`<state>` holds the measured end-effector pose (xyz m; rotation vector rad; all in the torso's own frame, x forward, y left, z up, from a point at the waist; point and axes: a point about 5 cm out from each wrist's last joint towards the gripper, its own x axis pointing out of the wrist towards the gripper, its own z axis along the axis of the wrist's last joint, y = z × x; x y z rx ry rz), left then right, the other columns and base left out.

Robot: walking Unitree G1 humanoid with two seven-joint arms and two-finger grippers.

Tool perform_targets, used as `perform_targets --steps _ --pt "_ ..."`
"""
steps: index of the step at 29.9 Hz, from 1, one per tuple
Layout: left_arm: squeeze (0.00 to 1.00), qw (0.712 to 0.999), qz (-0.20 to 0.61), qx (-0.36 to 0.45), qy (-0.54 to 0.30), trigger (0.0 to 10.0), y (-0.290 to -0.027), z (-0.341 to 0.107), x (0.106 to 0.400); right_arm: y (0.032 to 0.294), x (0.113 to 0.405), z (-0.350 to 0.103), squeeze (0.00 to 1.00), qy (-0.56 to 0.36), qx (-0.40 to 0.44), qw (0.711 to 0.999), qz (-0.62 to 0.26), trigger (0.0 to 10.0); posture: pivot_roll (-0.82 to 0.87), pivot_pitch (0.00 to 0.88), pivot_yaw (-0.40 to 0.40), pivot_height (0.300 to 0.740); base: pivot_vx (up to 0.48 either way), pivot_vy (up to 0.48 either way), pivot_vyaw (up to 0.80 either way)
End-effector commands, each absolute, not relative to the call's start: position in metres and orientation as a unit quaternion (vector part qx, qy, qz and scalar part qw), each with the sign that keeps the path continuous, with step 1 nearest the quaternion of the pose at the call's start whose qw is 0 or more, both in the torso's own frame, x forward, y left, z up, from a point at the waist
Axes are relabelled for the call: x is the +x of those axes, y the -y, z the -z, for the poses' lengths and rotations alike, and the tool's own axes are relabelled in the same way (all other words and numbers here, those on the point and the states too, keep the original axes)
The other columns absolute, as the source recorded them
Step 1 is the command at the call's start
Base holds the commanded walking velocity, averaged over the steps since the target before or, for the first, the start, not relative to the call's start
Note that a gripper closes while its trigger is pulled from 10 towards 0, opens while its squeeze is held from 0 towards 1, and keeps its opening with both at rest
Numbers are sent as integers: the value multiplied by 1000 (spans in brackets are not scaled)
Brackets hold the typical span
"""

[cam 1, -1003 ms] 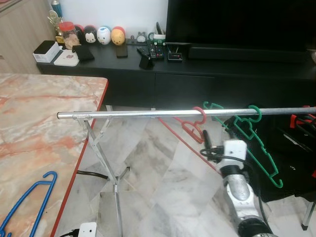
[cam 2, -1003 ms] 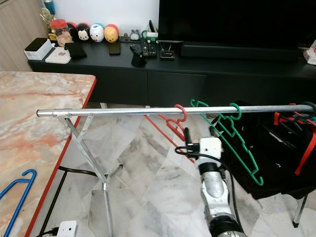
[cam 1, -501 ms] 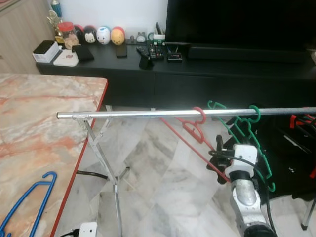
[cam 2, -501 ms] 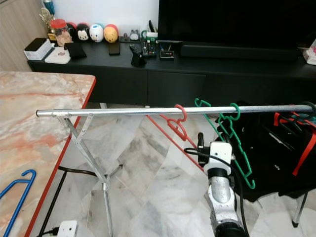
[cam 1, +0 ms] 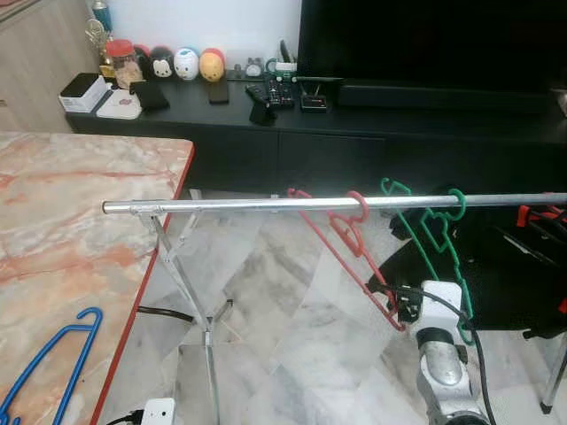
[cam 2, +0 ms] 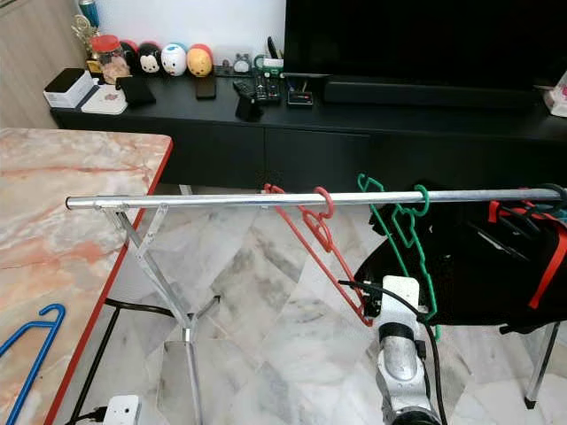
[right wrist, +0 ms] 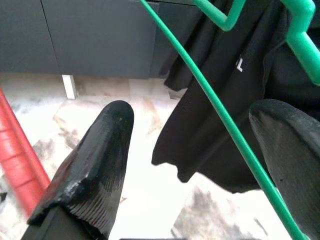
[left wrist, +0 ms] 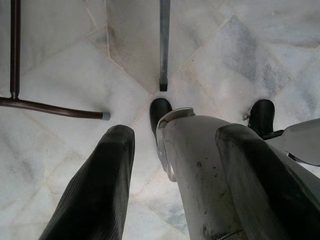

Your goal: Hang hanger

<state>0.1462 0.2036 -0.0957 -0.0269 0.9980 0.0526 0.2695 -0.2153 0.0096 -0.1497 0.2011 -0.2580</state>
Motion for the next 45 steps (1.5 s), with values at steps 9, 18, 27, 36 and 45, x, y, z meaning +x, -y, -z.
perform_targets --steps 9,18,27,36,45 --pt "0 864 -3 -4 -503 10000 -199 101 134 208 276 -25 0 -37 -30 993 110 10000 10 60 -38 740 0 0 0" --pt "0 864 5 1 -503 10000 -199 101 135 206 273 -20 0 -50 -20 994 99 10000 12 63 -38 740 0 0 0" --pt "0 863 10 7 -505 10000 -199 101 135 209 266 -11 0 -71 -5 993 93 10000 15 66 -37 740 0 0 0" --pt "0 862 17 13 -506 10000 -200 101 135 211 268 -20 0 -33 58 994 91 10000 13 67 -32 740 0 0 0" --pt "0 862 25 17 -507 10000 -200 100 136 188 261 3 0 -110 107 988 4 10000 14 66 -34 740 0 0 0"
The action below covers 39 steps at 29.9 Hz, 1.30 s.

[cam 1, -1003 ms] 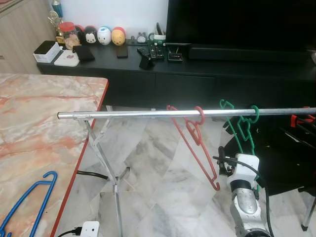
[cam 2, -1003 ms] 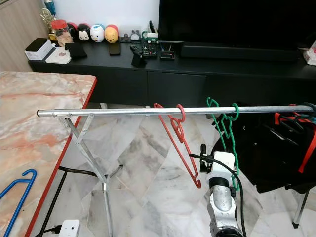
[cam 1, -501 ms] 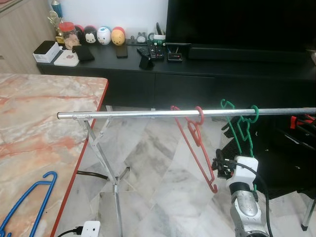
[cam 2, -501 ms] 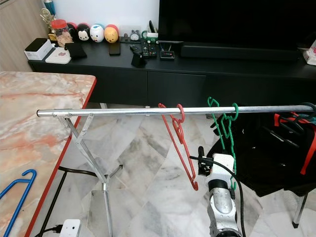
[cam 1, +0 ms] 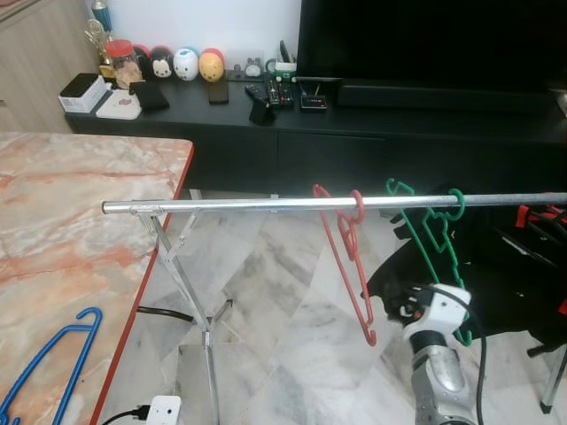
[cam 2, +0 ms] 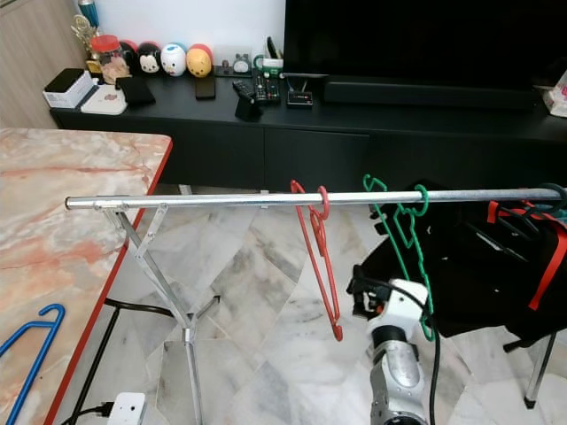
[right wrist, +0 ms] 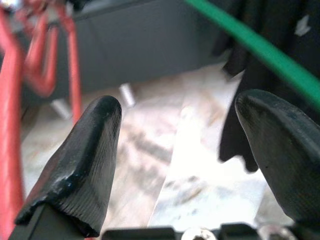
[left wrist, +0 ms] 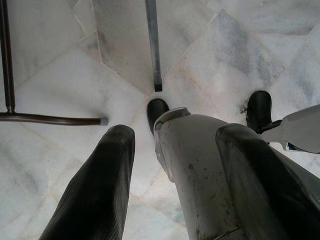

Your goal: Hang hanger

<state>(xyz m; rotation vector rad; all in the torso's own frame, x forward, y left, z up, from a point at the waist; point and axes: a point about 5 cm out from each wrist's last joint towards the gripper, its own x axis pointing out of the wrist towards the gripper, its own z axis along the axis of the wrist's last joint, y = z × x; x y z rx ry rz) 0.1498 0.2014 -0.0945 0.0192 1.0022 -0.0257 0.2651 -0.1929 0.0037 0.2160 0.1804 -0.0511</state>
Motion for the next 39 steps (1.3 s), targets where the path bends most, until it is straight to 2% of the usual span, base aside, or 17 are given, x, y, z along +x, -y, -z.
perform_targets --steps 1,8,12,16,24,27,35,39 --pt "0 862 25 17 -507 10000 -200 100 136 188 261 3 0 -110 107 988 4 10000 14 66 -34 740 0 0 0" --pt "0 861 28 21 -508 10000 -200 101 135 190 255 14 0 -140 185 972 31 10000 20 70 -35 740 0 0 0" --pt "0 860 30 23 -508 10000 -200 100 135 199 253 19 0 -146 264 951 66 10000 19 71 -33 740 0 0 0" --pt "0 860 32 25 -509 10000 -200 100 135 200 252 23 0 -159 294 940 72 10000 17 70 -30 740 0 0 0" --pt "0 860 38 27 -508 10000 -199 100 136 194 238 42 0 -265 198 943 47 10000 11 68 -29 740 0 0 0" --pt "0 860 39 29 -508 10000 -199 100 136 199 229 50 0 -296 165 938 66 10000 15 69 -32 740 0 0 0" --pt "0 859 38 30 -510 10000 -199 101 135 207 200 70 0 -378 113 914 90 10000 8 75 -30 740 0 0 0" --pt "0 859 32 29 -510 10000 -199 101 135 208 181 80 0 -427 36 901 62 10000 13 76 -31 740 0 0 0"
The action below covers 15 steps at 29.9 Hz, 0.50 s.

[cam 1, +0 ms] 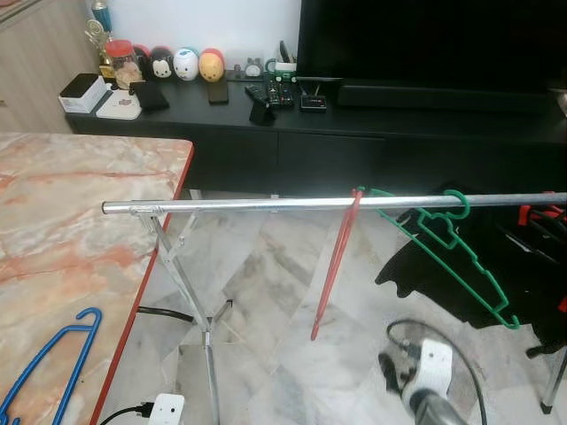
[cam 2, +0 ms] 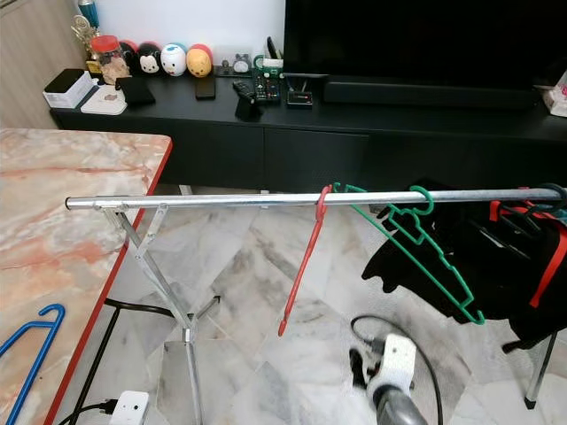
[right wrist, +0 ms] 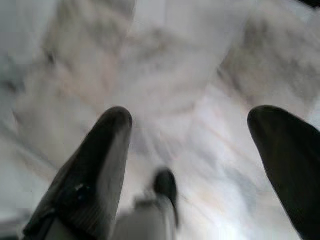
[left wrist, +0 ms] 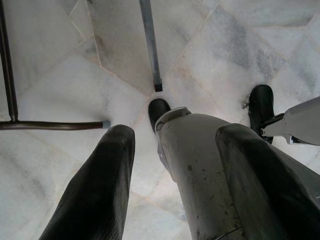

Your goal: Hang hanger

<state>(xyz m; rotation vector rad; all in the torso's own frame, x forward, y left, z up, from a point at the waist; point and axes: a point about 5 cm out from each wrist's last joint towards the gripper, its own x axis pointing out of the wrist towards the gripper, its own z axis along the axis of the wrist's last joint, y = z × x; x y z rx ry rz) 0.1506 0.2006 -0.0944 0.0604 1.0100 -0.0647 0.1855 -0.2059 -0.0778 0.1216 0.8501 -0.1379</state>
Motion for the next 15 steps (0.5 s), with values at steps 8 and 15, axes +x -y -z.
perform_targets --steps 8,15 --pt "0 860 -7 12 -510 10000 -202 102 132 201 171 87 0 -455 -21 890 21 10000 11 64 -29 740 0 0 0" --pt "0 860 -12 2 -510 10000 -201 102 130 190 179 84 0 -449 -33 893 -12 10000 11 37 -36 740 0 0 0"
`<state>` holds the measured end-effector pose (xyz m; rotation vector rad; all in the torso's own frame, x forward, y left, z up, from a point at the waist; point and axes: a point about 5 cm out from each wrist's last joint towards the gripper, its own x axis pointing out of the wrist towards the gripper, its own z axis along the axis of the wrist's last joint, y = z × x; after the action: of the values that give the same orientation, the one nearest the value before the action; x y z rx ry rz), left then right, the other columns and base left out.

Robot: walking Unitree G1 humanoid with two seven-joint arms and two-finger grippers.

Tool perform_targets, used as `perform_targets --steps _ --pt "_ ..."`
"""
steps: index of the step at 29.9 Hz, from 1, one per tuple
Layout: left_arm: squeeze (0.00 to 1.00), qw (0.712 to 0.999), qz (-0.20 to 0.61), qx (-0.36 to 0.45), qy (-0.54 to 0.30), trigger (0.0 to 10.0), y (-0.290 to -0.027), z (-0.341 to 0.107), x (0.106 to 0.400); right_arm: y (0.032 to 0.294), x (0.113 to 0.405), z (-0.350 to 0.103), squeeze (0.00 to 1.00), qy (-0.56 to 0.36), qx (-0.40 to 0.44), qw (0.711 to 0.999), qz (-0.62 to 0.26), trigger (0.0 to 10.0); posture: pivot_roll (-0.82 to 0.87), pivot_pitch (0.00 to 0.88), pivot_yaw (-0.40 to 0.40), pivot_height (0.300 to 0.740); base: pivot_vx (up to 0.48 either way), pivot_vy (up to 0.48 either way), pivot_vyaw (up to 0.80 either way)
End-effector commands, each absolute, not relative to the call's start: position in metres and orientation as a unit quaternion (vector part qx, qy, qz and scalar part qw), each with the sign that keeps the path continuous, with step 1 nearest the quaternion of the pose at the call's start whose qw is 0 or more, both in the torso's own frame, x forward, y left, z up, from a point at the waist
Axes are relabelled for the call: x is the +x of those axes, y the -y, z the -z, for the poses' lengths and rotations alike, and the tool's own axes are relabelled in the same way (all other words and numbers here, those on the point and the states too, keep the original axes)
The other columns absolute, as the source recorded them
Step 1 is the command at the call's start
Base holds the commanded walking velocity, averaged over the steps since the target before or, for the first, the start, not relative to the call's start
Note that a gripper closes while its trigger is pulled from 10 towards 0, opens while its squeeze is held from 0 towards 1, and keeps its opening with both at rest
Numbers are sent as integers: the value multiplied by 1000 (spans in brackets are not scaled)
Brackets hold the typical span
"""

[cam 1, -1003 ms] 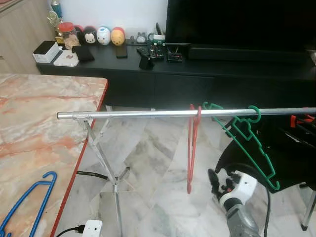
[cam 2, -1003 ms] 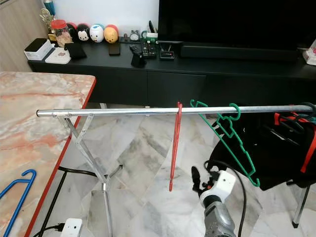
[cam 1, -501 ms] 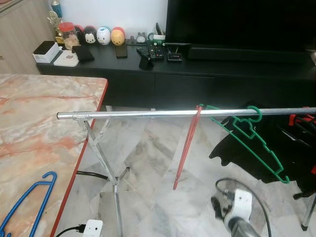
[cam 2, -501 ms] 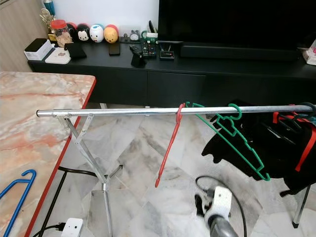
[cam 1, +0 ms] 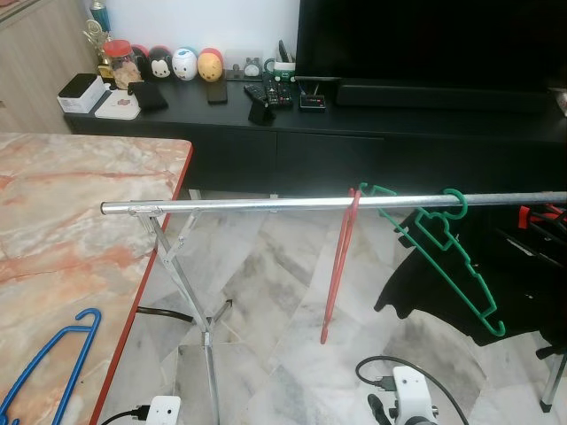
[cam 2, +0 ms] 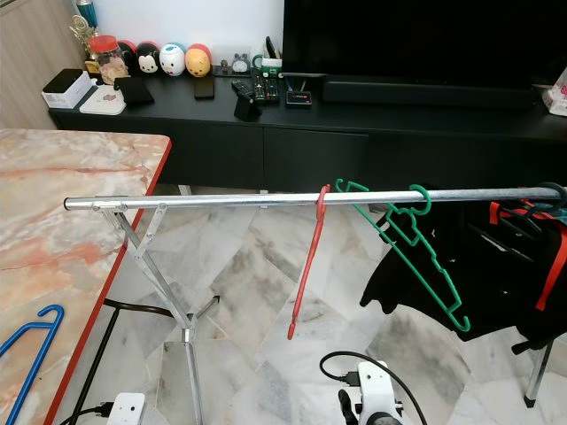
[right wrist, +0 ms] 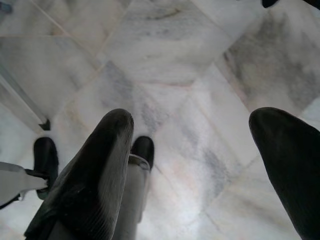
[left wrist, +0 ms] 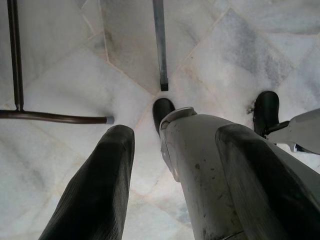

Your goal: Hang hanger

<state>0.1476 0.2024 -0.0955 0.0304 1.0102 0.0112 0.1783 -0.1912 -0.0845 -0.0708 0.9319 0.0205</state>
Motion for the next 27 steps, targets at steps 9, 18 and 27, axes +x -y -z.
perform_targets --steps 9,18,27 --pt "0 859 -7 8 -513 10000 -199 103 128 196 184 82 0 -458 -36 888 -1 10000 2 1 -25 740 0 0 0" --pt "0 860 -6 12 -510 10000 -201 103 129 205 190 79 0 -454 22 889 62 10000 2 14 -20 740 0 0 0" --pt "0 859 -24 7 -512 10000 -201 103 130 200 195 77 0 -449 26 892 55 10000 9 50 -26 740 0 0 0"
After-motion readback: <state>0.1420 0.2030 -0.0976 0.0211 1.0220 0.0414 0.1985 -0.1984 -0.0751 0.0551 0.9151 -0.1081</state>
